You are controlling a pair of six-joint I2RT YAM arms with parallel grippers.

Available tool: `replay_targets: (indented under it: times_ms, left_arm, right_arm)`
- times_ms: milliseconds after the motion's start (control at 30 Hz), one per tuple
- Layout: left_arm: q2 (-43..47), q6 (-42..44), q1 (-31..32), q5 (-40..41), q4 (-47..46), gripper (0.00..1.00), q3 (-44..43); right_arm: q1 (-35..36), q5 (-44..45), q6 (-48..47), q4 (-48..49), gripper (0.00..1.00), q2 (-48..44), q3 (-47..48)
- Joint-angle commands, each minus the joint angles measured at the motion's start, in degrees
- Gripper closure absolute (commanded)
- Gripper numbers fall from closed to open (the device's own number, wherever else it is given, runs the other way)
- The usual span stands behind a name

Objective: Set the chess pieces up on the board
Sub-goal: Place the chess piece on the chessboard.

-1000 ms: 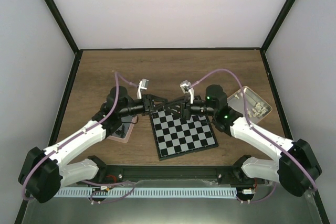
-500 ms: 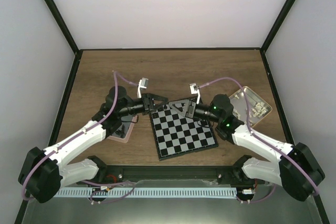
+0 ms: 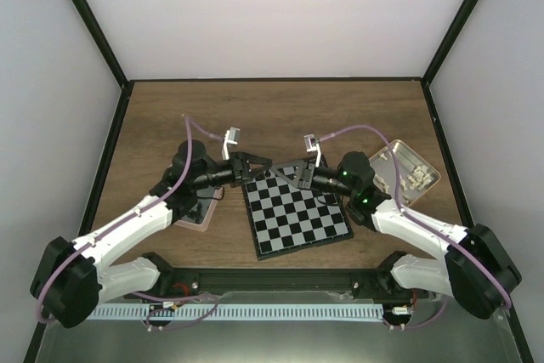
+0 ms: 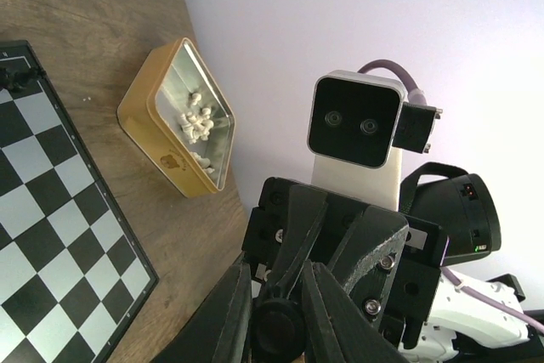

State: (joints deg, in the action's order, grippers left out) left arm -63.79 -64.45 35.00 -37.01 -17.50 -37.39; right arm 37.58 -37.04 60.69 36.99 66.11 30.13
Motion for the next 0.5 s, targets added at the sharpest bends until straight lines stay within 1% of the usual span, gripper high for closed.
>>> replay_targets:
  times_ms: [0, 100, 167, 200, 233, 267, 300, 333, 400, 467]
  left_arm:
    - [-0.72, 0.11, 0.20, -0.69, -2.62, 0.90, 0.32]
    - [-0.96, 0.19, 0.16, -0.74, -2.65, 0.89, 0.42]
    - [-1.07, 0.66, 0.16, -0.29, -1.83, 0.85, 0.28]
    - [-0.93, 1.34, 0.15, 0.32, -0.51, 0.81, 0.09]
    - [-0.67, 2.54, 0.10, 1.37, 1.79, 0.73, -0.43]
    - [-0.31, 4.97, 0.07, 3.15, 5.25, 0.64, -1.38]
    - [0.16, 7.45, -0.15, 5.71, 10.27, 0.54, -2.59]
    - [0.61, 9.92, -0.42, 10.45, 15.33, 0.48, -4.20]
    - [1.49, 14.46, -1.07, 18.91, 25.61, 0.42, -7.32]
    - [2.44, 18.58, -1.58, 28.27, 34.58, 0.40, -10.33]
  right_arm:
    - [0.12, -0.40, 0.98, 0.93, 0.91, 0.80, 2.25]
    - [0.12, -0.43, 1.01, 0.81, 0.97, 0.55, 2.45]
    - [0.12, -0.01, 0.62, -0.74, 0.99, 0.60, 2.94]
    - [0.13, 0.43, 0.05, -2.45, 0.99, 0.56, 3.38]
    - [0.12, 1.06, -0.79, -4.49, 0.99, 0.60, 4.01]
    - [0.12, 1.72, -2.48, -7.50, 0.99, 0.68, 4.90]
    - [0.12, 2.71, -4.14, -10.92, 0.99, 0.68, 5.71]
    - [0.12, 3.77, -5.91, -14.85, 0.99, 0.69, 6.75]
    - [0.12, 7.37, -10.30, -24.81, 0.99, 1.25, 9.55]
    - [0.12, 10.96, -15.28, -35.11, 0.99, 2.71, 12.88]
